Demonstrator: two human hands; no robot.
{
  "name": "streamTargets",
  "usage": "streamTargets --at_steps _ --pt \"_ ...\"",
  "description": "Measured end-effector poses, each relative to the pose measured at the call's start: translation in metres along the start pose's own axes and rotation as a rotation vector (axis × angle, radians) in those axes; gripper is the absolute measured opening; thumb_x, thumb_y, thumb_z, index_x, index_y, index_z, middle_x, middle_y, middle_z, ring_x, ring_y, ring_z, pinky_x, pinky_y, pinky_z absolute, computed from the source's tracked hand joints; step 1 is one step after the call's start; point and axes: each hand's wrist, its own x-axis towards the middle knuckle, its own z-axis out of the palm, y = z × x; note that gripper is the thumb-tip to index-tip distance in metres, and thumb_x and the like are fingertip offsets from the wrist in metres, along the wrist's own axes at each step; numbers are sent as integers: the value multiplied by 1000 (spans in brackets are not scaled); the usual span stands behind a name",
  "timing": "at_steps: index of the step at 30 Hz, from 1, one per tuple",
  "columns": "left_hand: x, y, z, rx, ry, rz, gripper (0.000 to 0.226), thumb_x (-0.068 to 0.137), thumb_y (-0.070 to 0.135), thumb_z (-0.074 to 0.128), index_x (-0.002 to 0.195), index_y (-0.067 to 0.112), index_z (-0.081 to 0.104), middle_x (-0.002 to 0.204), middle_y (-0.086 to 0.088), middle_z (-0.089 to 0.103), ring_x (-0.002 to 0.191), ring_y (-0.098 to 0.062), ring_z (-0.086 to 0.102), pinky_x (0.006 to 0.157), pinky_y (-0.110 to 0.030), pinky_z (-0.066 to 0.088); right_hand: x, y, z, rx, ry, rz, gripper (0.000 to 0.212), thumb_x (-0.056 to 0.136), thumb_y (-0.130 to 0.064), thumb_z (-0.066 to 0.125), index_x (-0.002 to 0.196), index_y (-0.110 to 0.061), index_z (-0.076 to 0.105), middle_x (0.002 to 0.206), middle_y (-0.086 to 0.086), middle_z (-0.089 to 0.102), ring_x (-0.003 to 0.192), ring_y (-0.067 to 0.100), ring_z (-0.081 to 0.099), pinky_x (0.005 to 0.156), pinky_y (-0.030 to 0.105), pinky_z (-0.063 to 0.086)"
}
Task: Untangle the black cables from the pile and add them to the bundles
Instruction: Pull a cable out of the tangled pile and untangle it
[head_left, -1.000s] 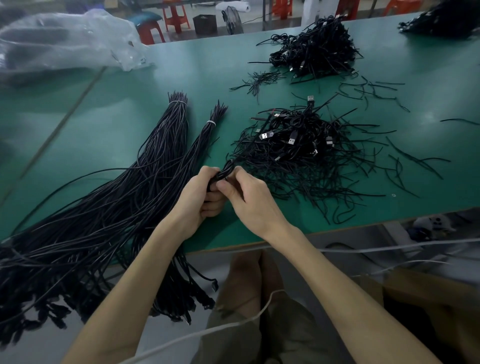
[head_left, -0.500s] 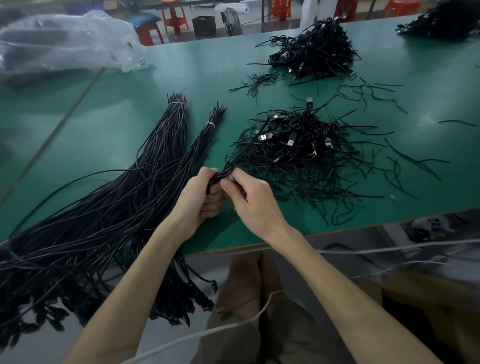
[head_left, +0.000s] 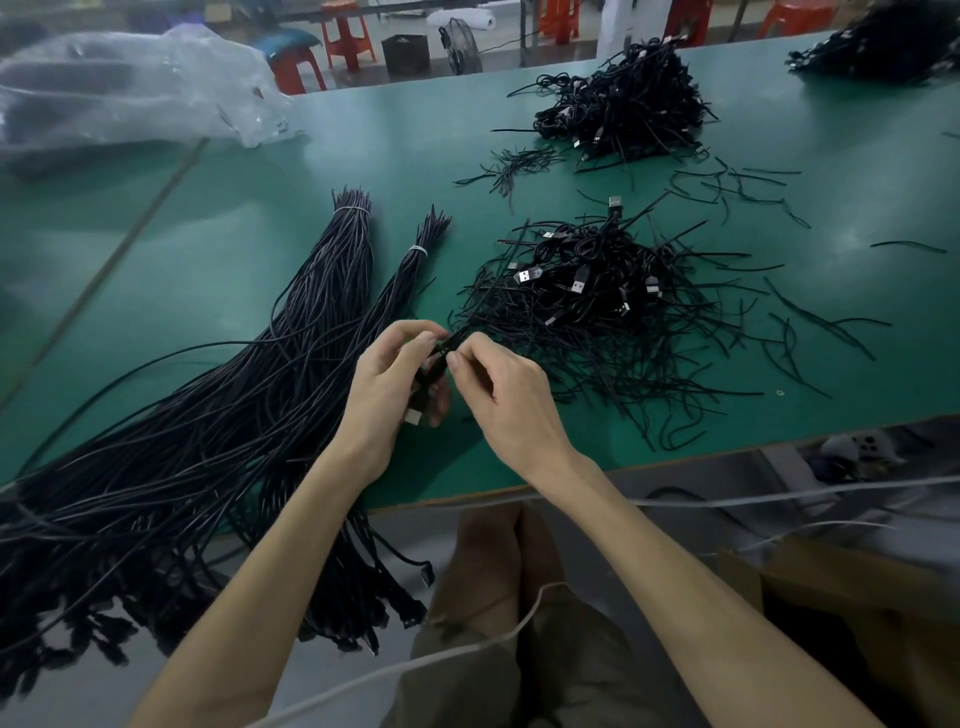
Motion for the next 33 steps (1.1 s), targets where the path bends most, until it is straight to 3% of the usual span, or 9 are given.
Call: streamTargets --at_steps 6,10,13,15,18,22,27,30,33 --pt "-7 23 -15 156 -158 228 24 108 12 49 124 6 65 93 -36 58 76 -33 66 64 -34 53 1 -9 -8 64 59 -19 26 109 -18 51 85 -7 54 68 -5 49 58 18 45 55 38 40" --pt "-8 43 -25 351 -215 398 32 99 7 63 131 12 64 125 -13 58 111 -22 61 83 -52 57 6 -27 -21 145 62 -93 27 109 -18 50 85 -5 54 68 3 52 58 25 52 56 46 44" --pt "-5 55 -26 385 -358 520 43 102 10 55 145 5 53 158 -3 45 148 -23 40 108 -36 49 12 -40 -28 250 36 -94 27 109 -17 50 86 -3 54 66 6 57 56 26 56 57 49 46" --pt "-4 60 -22 396 -371 530 37 105 9 51 141 4 57 149 -3 57 141 -23 51 109 -31 46 12 -43 -33 306 11 -75 26 109 -17 50 86 -6 54 65 7 59 56 27 58 58 49 47" --pt "-6 57 -15 438 -199 490 21 104 18 56 121 14 68 115 1 74 110 -19 68 93 -33 54 8 -41 -36 352 1 -36 23 108 -16 52 87 -6 55 70 6 61 61 25 62 64 48 50" --pt "-11 52 -4 437 -65 437 12 103 33 57 102 28 69 90 9 72 87 -22 66 79 -37 52 5 -39 -36 313 42 14 25 107 -21 53 93 -5 66 73 0 62 61 19 62 63 44 52" --pt "-17 57 9 339 -18 431 21 107 27 54 99 11 65 73 5 67 69 -8 62 68 -22 48 4 -41 -35 340 91 5 22 107 -24 53 92 -16 65 76 -9 62 61 19 59 58 42 52" --pt "-18 58 18 267 37 323 19 107 22 54 98 7 62 62 0 63 55 -12 56 54 -24 47 1 -40 -33 345 123 -4 26 108 -22 53 87 -9 59 71 1 61 60 24 57 58 50 48" --pt "-17 59 24 223 119 179 17 105 21 57 103 5 61 55 0 60 48 -13 51 47 -24 44 -1 -39 -31 254 159 -28 27 108 -20 54 86 -7 58 69 1 57 59 22 54 55 42 45"
